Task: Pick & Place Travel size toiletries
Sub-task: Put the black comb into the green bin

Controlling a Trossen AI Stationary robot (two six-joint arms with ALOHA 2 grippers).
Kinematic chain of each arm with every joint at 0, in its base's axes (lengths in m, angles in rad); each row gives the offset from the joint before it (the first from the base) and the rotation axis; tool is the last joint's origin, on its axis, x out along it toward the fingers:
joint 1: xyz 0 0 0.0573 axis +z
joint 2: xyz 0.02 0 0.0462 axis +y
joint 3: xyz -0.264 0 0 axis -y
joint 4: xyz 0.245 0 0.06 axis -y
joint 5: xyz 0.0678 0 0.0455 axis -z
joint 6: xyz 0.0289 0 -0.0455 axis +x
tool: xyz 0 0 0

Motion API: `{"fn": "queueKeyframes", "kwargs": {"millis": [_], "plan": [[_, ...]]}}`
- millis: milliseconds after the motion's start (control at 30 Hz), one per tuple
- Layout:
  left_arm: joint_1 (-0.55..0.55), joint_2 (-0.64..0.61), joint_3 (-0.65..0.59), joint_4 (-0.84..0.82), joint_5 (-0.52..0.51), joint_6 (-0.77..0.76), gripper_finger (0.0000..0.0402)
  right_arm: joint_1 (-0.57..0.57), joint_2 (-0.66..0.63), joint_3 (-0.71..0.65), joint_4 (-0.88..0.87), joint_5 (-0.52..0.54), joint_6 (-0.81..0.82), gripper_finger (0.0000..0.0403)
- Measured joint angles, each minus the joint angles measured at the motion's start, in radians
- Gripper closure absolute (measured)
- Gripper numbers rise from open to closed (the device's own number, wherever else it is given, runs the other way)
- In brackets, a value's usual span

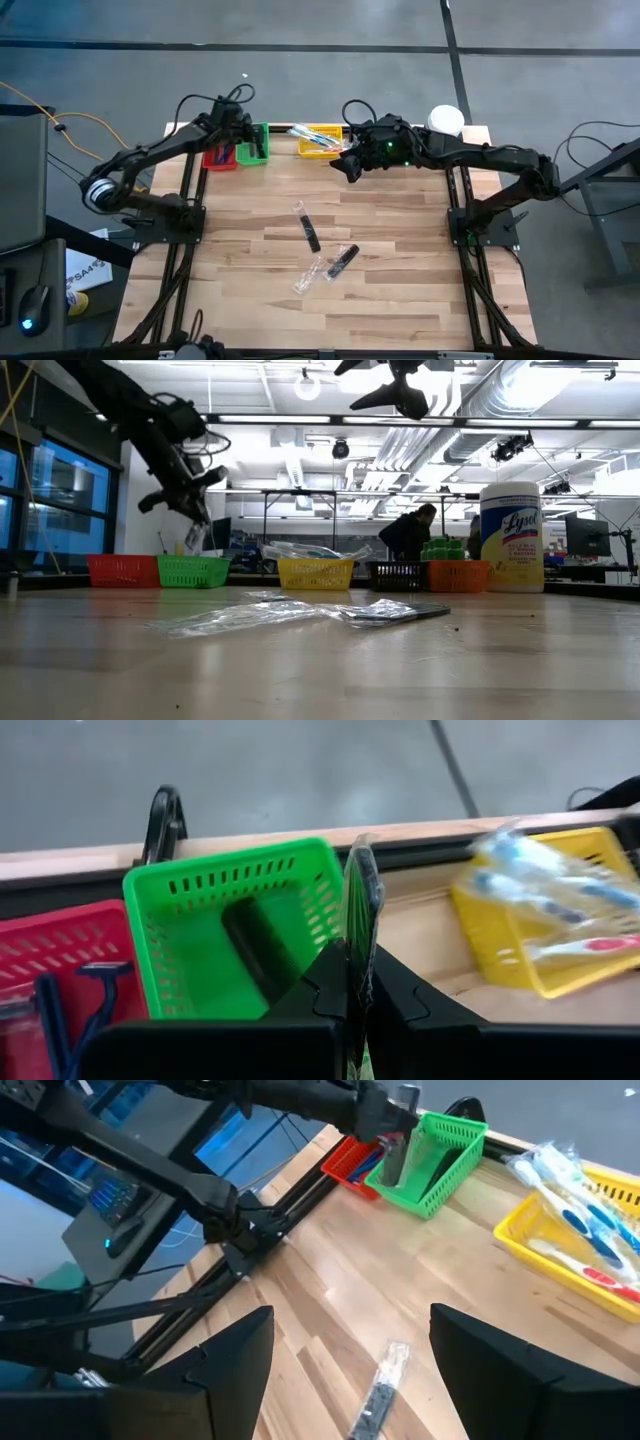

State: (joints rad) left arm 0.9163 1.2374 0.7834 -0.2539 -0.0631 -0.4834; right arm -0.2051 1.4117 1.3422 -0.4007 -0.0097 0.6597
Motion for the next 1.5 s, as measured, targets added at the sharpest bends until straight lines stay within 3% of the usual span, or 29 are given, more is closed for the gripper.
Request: {"fn": "queueKeyframes", "kwargs": {"millis": [133, 333, 667, 967, 1500], "plan": [[0.009, 0.053, 0.000, 0.025, -0.009, -0.020, 0.0389, 0.000, 0.000, 0.000, -0.001, 0.011, -0.003, 0.0147], [0.007, 0.064, 0.000, 0.029, -0.086, -0.045, 0.0341, 0.000, 0.000, 0.000, -0.011, 0.010, -0.007, 0.0147], [0.007, 0.064, 0.000, 0.004, -0.069, -0.058, 0.0286, 0.000, 0.000, 0.000, -0.016, 0.011, -0.028, 0.0147], [0.007, 0.060, 0.009, -0.044, -0.028, -0.074, 0.0277, 0.000, 0.000, 0.000, -0.016, 0.011, -0.027, 0.0147], [0.014, 0.027, 0.194, -0.233, -0.063, 0.063, 0.0277, 0.012, 0.001, 0.000, -0.064, 0.013, 0.029, 0.0147]]}}
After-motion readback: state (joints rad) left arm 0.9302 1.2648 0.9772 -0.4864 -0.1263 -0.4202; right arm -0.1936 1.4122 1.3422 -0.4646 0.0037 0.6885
